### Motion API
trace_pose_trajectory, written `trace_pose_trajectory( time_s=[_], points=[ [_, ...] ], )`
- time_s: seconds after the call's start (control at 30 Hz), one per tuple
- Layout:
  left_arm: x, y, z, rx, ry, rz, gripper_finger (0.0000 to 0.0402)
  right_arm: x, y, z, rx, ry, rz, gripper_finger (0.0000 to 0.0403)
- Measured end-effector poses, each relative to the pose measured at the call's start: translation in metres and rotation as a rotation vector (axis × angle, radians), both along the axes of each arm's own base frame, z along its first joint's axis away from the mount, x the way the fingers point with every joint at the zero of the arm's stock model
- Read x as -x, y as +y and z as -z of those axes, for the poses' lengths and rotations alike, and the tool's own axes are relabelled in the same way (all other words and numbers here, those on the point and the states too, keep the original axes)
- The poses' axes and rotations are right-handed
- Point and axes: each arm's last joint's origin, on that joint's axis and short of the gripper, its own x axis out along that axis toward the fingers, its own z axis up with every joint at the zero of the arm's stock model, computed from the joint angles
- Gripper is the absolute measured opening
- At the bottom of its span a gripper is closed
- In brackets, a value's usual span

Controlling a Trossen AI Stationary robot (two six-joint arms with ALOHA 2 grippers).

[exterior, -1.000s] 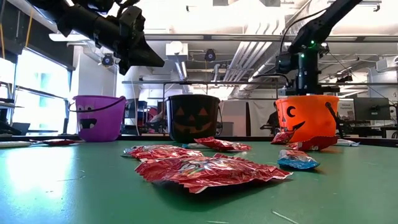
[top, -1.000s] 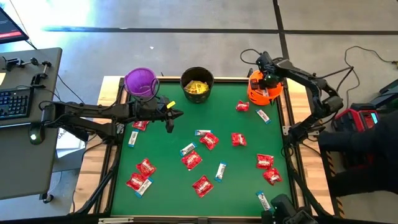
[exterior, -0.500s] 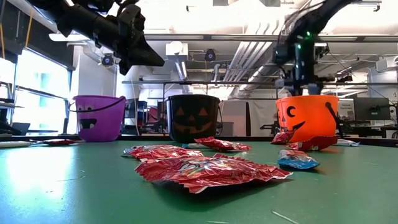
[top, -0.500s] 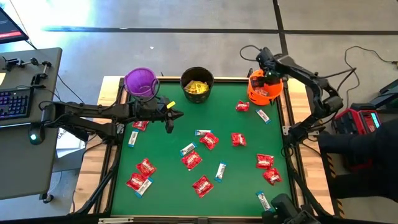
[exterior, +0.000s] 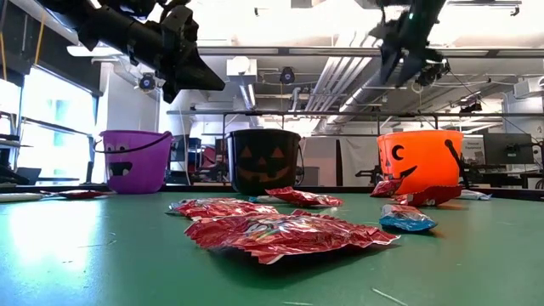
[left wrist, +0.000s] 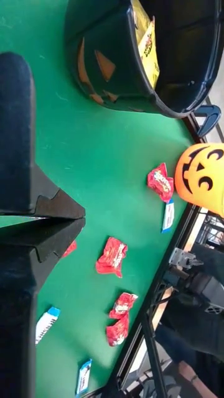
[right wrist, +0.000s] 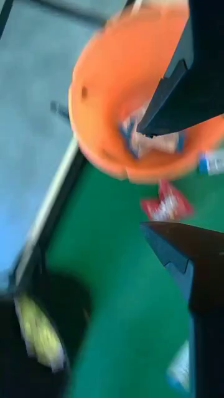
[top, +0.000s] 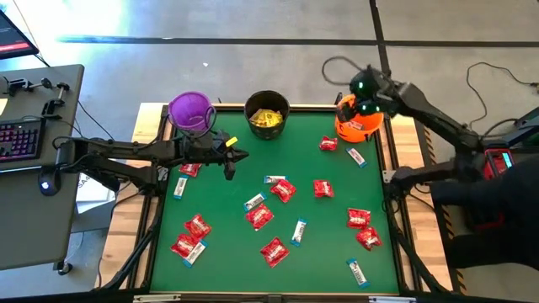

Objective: Sort candy by brand, put in halloween buckets
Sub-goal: Put the blue chocolate bar into the orange bucket

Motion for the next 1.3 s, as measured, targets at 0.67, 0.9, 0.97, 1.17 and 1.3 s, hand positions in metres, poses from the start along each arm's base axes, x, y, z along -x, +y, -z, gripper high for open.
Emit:
trace_pose_trajectory(
  time_s=[0.67, 0.9, 0.97, 1.17, 1.3],
  points=[
    [0.006, -0.011, 0.014, 0.059, 0.151, 0.228, 0.0007, -0.057, 0.164, 0.056, -0.227, -0.121, -0.554, 0.0224],
    [0.008, -0.037, 0.022, 0.026, 0.255, 0.324, 0.0065, -0.057, 0.179, 0.079, -0.282, -0.16, -0.452, 0.0224],
    [0.006, -0.046, 0.026, 0.007, 0.28, 0.327, 0.0087, -0.056, 0.181, 0.083, -0.281, -0.153, -0.457, 0.0224],
    [-0.006, -0.07, 0.05, 0.022, 0.371, 0.291, 0.0148, -0.059, 0.185, 0.082, -0.174, -0.166, -0.513, 0.0224],
    [-0.018, -0.085, 0.066, 0.042, 0.368, 0.231, 0.0177, -0.06, 0.186, 0.081, -0.14, -0.168, -0.561, 0.0224]
  ],
)
